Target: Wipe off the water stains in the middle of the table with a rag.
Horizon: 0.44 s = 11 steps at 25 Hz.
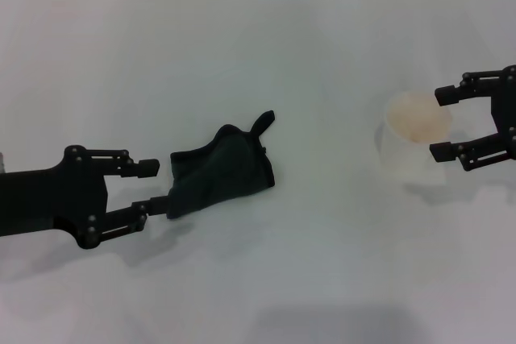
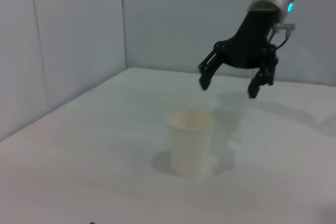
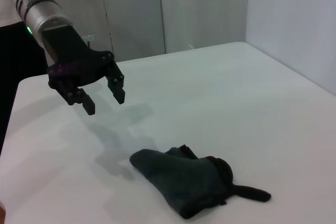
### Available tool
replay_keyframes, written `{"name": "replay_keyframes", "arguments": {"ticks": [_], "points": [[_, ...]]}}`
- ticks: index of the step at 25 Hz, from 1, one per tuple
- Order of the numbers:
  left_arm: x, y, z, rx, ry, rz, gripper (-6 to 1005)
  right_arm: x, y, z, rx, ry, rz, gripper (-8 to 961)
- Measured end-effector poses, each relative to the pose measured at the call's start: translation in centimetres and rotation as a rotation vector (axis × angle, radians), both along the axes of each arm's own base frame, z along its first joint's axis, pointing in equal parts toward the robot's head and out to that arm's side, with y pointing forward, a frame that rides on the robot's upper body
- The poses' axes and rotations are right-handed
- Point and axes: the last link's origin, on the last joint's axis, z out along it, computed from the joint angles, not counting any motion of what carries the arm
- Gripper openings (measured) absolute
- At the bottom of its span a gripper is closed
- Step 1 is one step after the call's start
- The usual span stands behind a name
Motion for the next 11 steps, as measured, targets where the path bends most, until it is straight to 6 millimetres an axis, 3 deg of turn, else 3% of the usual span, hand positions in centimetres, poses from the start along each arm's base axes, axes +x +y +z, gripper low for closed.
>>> {"name": "replay_keyframes", "arguments": {"ticks": [11], "points": [[-0.1,-0.7,1.4,0.000,-0.059,-0.013,460,-0.3,0.3,-0.8,-0.002,0.000,-0.002,869]]}}
